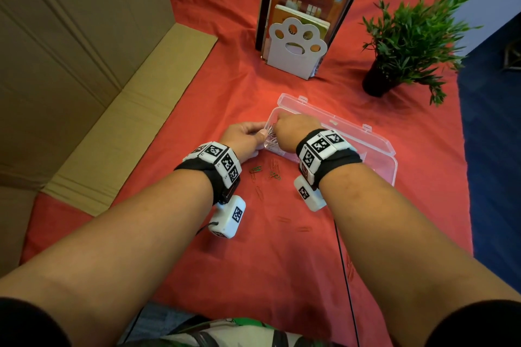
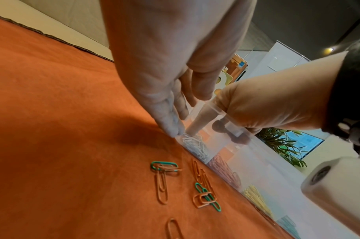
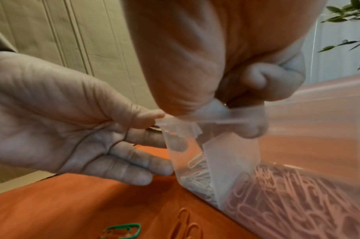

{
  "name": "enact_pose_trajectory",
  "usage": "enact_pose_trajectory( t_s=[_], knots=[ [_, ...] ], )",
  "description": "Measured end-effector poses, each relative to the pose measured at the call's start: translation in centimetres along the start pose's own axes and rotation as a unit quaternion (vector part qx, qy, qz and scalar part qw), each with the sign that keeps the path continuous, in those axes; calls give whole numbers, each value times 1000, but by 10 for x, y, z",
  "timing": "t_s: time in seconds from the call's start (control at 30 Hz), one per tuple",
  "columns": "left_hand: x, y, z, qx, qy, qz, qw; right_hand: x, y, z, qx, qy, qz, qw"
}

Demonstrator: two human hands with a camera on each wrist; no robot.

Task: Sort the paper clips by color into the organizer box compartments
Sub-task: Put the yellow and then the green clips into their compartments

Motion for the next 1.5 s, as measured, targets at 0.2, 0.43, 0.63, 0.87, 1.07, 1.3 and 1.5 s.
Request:
enact_pose_trajectory(
  t_s=[0.2, 0.43, 0.63, 0.87, 1.07, 1.3, 1.5],
  knots=[
    [1, 1, 1, 4, -2, 0, 1000, 12, 1, 9, 112, -78, 0, 991],
    [1, 0, 1, 19, 1, -8, 1000, 30, 18, 16, 268, -405, 68, 872],
    [1, 3, 2, 19, 6, -10, 1000, 37, 29, 22, 303, -444, 89, 838],
    [0, 4, 3, 9, 16, -11, 1000, 19, 23, 12, 173, -66, 1, 983],
    [1, 4, 4, 12, 12, -11, 1000, 4, 14, 8, 78, 23, -18, 997],
    [1, 3, 2, 12, 13, -9, 1000, 2, 12, 0, -4, -95, 39, 995],
    [1, 3, 2, 9, 12, -5, 1000, 3, 6, 9, 15, -121, 26, 992]
  ],
)
Point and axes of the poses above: each hand's wrist, its own y-axis away from the middle knuckle, its own z-axis out of the palm, x = y × z, the point moved 3 cm from there along -y, towards the middle knuckle, and after that the axes turned 13 degrees about -z, right-handed, at the moved point
